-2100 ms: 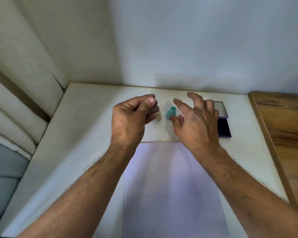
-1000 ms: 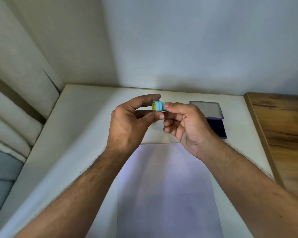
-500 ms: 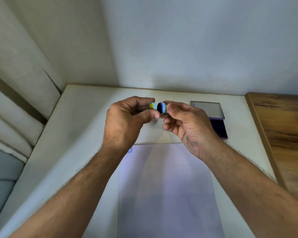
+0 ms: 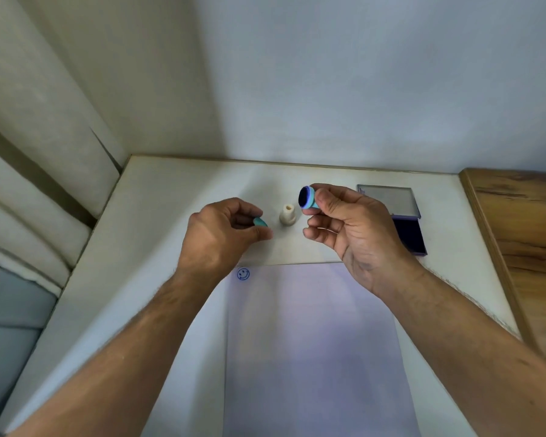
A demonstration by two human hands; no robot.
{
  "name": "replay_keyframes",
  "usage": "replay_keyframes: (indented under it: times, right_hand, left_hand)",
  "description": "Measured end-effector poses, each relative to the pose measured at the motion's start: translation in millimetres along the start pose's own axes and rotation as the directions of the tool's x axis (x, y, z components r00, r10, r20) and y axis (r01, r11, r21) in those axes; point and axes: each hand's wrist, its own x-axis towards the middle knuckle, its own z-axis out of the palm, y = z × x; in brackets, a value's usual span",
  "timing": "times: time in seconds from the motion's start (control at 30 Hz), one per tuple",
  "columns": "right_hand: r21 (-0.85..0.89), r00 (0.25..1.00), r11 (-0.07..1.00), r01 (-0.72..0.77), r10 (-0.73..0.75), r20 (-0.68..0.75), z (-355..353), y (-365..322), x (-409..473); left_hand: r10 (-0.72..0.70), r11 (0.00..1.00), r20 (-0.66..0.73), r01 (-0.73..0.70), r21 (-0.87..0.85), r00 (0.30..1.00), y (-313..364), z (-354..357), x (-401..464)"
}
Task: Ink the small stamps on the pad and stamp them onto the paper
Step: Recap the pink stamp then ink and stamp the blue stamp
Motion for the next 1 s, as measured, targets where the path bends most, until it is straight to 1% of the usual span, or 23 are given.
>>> replay_keyframes:
  times: [0.07,0.13,0.2,0.4,0.67,0.73,0.8,0.9,1.0]
  right_hand:
    - [-0.006,1.000,1.000,-0.001,0.001,0.006,-1,-1,-1]
    - [-0.006,1.000,1.000,-0.001,0.002,0.009,-1,-1,-2]
    - [0.003,1.000,1.000,-0.008,0.008,0.023,-2,-2,-2]
    - [0.121,0.992,0.990,-0.075,0.062,0.108,-4,1,-6]
    - [0.237,0.973,0.962,-0.138,0.088,0.212,-4,1,-9]
    - [0.233,0.969,0.961,-0.146,0.092,0.231,-3,2,-10]
    - [0.223,0.965,0.964,-0.149,0.092,0.245,-3,3,-10]
    - [0.172,0.978,0.979,-0.105,0.070,0.196,-2,3,-11]
    - [0.066,0.998,0.998,-0.025,0.021,0.058,-7,1,-11]
  left_hand:
    - [0.028,0.986,-0.019,-0.024,0.162,0.999,-4,1,-1]
    - [0.056,0.953,-0.028,-0.045,0.301,0.998,-7,3,-1]
    - [0.065,0.930,-0.029,-0.050,0.363,0.997,-8,3,0]
    - [0.047,0.917,0.001,-0.043,0.396,0.999,-5,1,0]
    - [0.014,0.940,0.012,-0.017,0.342,1.000,-3,-1,-1]
    - [0.039,0.939,-0.011,-0.033,0.343,0.999,-2,-1,-1]
    - [0.099,0.931,-0.044,-0.076,0.358,0.994,-1,-1,-2]
    - [0.183,0.927,-0.083,-0.143,0.347,0.980,7,1,-5]
    - [0.212,0.937,-0.098,-0.173,0.304,0.972,20,6,-8]
